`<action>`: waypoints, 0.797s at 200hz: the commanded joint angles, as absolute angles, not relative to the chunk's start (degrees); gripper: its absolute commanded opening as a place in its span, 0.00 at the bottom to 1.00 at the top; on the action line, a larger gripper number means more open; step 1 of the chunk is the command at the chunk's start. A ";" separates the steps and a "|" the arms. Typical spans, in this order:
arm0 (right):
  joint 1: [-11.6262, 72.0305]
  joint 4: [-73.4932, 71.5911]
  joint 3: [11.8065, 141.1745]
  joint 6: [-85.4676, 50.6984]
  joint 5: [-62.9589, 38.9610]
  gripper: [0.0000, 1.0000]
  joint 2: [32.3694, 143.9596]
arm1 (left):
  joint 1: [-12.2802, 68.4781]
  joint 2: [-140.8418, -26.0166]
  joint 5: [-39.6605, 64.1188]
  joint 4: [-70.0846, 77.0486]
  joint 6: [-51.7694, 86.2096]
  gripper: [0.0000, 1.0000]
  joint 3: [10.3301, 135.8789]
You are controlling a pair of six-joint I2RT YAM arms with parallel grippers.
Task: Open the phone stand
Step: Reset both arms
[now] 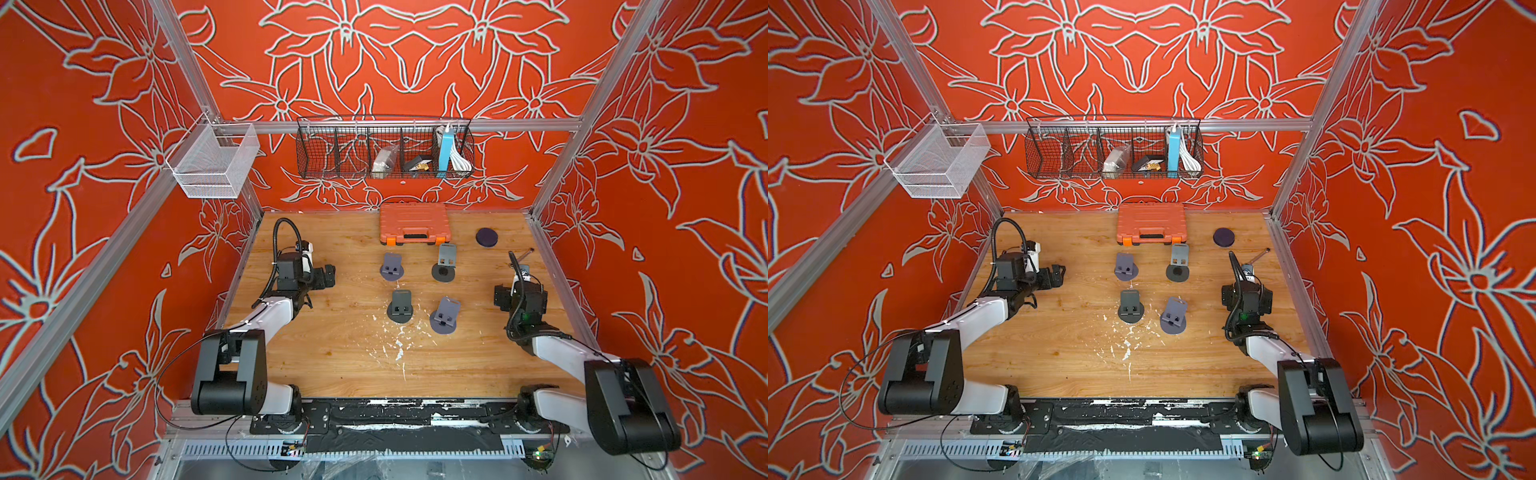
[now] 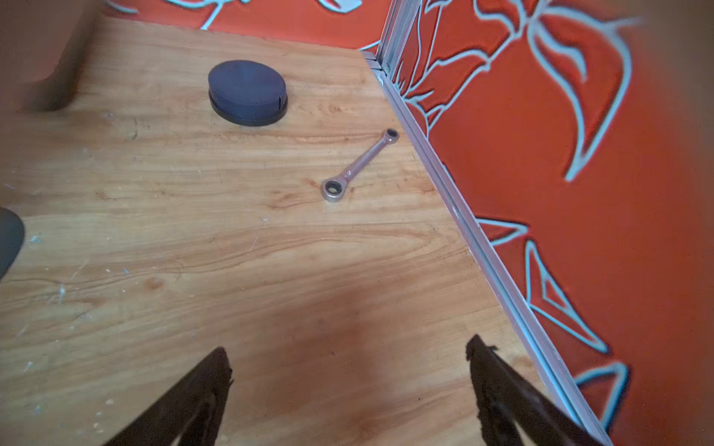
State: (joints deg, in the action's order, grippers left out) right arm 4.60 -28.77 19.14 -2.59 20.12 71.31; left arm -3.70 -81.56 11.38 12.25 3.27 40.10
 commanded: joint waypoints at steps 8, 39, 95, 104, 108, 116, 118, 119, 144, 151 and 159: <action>2.65 -38.03 19.87 -3.91 16.61 0.98 75.04 | -4.23 -84.00 14.81 8.44 -0.04 0.99 44.68; 2.90 -36.17 22.77 -3.25 16.05 0.98 78.57 | -4.49 -80.45 15.91 11.84 -1.19 0.99 40.62; 2.99 -54.85 15.33 -1.53 14.24 0.98 82.50 | -4.16 -76.95 14.76 18.28 -2.95 0.99 32.28; 3.58 -49.61 16.43 -1.25 14.41 0.98 80.75 | -4.37 -77.62 14.75 22.09 -2.97 0.99 29.75; 3.60 -45.44 17.52 -1.98 14.49 0.98 79.80 | -4.36 -77.77 14.79 24.33 -2.99 0.99 28.33; 3.77 -49.33 17.13 -1.10 14.74 0.98 81.48 | -4.36 -78.05 13.67 29.31 -2.48 0.99 25.41; 3.95 -50.59 16.89 -0.93 14.93 0.98 81.89 | -4.34 -78.11 13.06 30.31 -2.29 0.99 24.90; 4.04 -51.22 16.80 -0.86 15.03 0.98 82.08 | -4.32 -78.12 12.73 30.76 -2.16 0.99 24.67; 4.17 -48.06 17.42 -1.80 16.79 0.98 81.03 | -4.39 -78.93 8.39 35.11 -0.19 0.99 22.47; 4.17 -48.02 17.24 -1.81 16.73 0.98 80.86 | -4.44 -79.10 7.50 35.96 0.00 0.99 22.11; 4.14 -46.75 17.48 -2.02 16.62 0.98 80.43 | -4.27 -79.08 6.46 36.96 0.09 0.99 21.36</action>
